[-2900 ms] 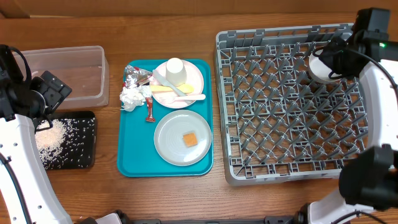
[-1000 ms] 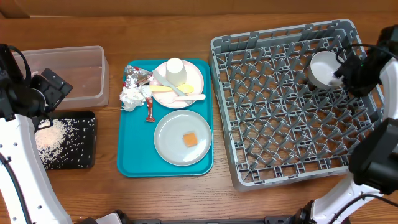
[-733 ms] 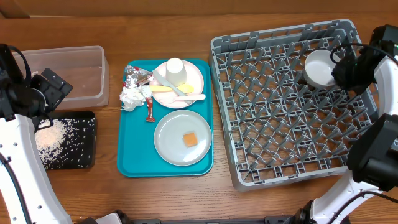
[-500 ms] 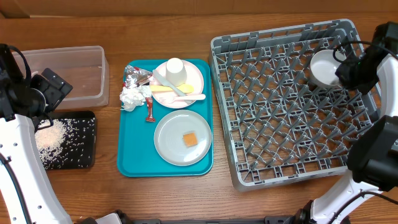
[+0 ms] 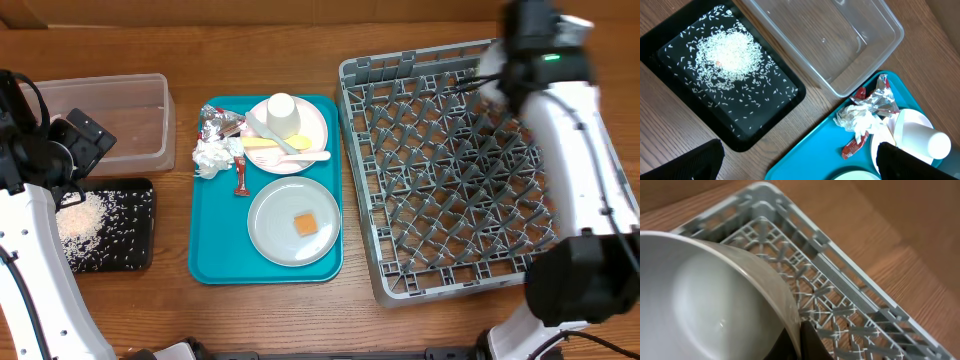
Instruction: Sort waste into correct bins and load items into the dishwasher rack
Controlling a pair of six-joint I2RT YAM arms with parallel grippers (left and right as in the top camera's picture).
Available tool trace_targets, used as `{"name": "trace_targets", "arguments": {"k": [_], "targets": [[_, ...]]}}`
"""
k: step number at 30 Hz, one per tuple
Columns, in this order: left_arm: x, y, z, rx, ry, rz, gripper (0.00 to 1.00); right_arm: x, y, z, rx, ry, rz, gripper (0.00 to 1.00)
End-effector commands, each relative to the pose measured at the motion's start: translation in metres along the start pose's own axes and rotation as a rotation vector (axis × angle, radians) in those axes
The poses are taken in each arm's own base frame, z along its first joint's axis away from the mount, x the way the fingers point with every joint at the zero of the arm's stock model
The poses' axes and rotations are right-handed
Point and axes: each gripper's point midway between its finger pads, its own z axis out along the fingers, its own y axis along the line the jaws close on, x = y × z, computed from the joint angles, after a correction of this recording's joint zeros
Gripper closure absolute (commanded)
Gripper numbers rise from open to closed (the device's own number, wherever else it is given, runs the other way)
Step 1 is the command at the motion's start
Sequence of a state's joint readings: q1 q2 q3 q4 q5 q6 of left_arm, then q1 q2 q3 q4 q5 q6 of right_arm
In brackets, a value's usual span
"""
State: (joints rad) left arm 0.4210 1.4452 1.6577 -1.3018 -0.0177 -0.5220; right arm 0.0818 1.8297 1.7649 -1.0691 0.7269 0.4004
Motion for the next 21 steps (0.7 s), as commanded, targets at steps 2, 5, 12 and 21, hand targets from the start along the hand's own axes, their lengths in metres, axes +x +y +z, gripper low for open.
{"name": "trace_targets", "arguments": {"k": [2, 5, 12, 21], "targets": [[-0.003, -0.002, -0.003, 0.014, -0.005, -0.014, 0.0, -0.002, -0.003, -0.023, 0.208, -0.17, -0.073, 0.96], [-0.002, -0.002, -0.003, 0.014, -0.003, -0.014, 0.0, 0.002, -0.001, -0.027, 0.275, -0.221, -0.108, 0.96], [0.001, -0.008, -0.003, 0.046, 0.016, -0.014, 0.0, 0.004, -0.017, -0.022, 0.426, -0.308, -0.107, 0.96], [0.007, -0.018, -0.004, 0.103, 0.05, -0.013, 0.0, 0.019, -0.01, 0.004, 0.537, -0.301, -0.283, 0.95]]}}
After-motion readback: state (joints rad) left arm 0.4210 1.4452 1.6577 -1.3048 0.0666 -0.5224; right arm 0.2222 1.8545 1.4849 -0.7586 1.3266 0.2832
